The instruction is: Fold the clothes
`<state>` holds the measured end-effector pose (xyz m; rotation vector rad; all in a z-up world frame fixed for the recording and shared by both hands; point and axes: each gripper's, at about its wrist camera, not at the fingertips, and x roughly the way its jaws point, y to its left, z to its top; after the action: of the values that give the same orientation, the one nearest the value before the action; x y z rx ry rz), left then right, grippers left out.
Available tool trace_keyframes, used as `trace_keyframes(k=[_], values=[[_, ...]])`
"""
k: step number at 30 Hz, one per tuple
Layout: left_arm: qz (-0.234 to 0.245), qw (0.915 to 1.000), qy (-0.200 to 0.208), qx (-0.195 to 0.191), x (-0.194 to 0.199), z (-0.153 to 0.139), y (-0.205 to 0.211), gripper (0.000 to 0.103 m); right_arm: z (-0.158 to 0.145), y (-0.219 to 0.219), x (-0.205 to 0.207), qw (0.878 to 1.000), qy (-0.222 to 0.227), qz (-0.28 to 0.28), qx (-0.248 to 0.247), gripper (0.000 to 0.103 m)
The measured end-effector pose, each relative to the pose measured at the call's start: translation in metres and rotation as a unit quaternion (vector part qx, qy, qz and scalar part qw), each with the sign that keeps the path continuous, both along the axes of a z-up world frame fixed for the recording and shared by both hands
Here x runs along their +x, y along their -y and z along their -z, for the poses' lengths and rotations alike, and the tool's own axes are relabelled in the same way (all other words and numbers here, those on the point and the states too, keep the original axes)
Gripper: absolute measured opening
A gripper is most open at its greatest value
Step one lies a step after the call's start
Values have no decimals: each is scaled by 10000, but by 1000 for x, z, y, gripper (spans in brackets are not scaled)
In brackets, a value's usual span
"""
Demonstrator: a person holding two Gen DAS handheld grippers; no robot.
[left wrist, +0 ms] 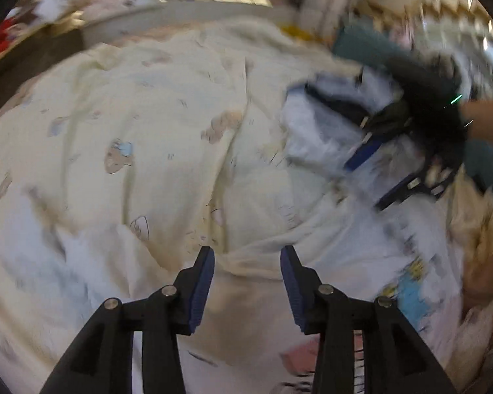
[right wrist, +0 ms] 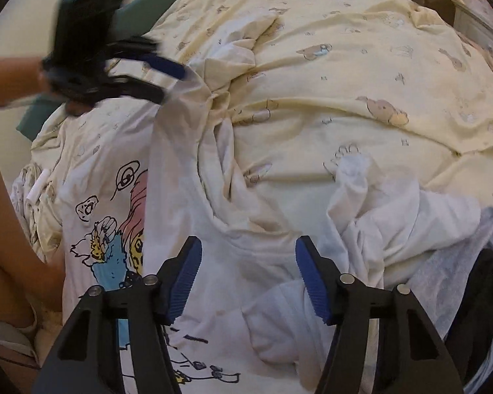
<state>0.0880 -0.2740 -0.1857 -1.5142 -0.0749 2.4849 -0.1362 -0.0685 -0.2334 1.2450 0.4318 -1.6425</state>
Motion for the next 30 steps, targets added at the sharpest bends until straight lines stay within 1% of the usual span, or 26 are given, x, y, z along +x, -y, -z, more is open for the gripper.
trace_keyframes(k=[1, 4, 8, 11, 12, 13, 14, 15, 16, 17, 19, 21, 23, 25, 28, 30], values=[[206, 9996, 203, -57, -8, 9, 1, 44, 1, 1, -1, 10000, -15, -18, 31, 64], [659, 9961, 513, -270, -14, 24, 5, 45, 4, -1, -3, 9999, -9, -65, 131, 64], [856, 9931, 771, -214, -15, 32, 17, 46, 12, -2, -6, 9996, 78, -176, 196, 64], [1002, 9892, 1052, -183, -16, 43, 19, 46, 22, 4, -12, 9991, 151, -250, 307, 64], [1050, 9877, 1146, -172, -16, 47, 19, 46, 27, 7, -14, 9987, 156, -272, 391, 64], [1068, 9873, 1157, -212, -17, 49, 18, 46, 32, 9, -16, 9982, 147, -293, 508, 59], [1086, 9875, 1118, -217, -17, 48, 17, 44, 37, 12, -18, 9975, 138, -314, 625, 52], [1105, 9878, 1075, -219, -16, 47, 15, 13, 40, 14, -18, 9969, 132, -384, 675, 34], [1123, 9881, 1032, -220, -16, 46, 14, 5, 38, 14, -15, 9968, 108, -453, 643, 20], [1188, 9877, 973, -282, -15, 44, 12, 5, 35, 13, -12, 9970, 68, -489, 590, 15], [1279, 9878, 797, -399, -11, 37, 8, 5, 23, 5, -7, 9985, -37, -385, 381, 10], [1187, 9911, 549, -228, -9, 20, 12, 5, 9, -3, -3, 9996, -142, -215, 153, 9], [1032, 9944, 200, 91, -9, -3, 17, 5, -6, -13, -5, 9997, -229, 16, -63, 9], [977, 9950, -89, 190, -9, -27, 20, 5, -28, -25, -11, 9986, -299, 302, -314, 9], [985, 9942, -420, 42, -14, -57, 24, 5, -66, -41, -22, 9944, -668, 589, -576, 9], [854, 9943, -631, -124, -16, -71, 35, 5, -88, -46, -33, 9912, -901, 726, -646, 9]])
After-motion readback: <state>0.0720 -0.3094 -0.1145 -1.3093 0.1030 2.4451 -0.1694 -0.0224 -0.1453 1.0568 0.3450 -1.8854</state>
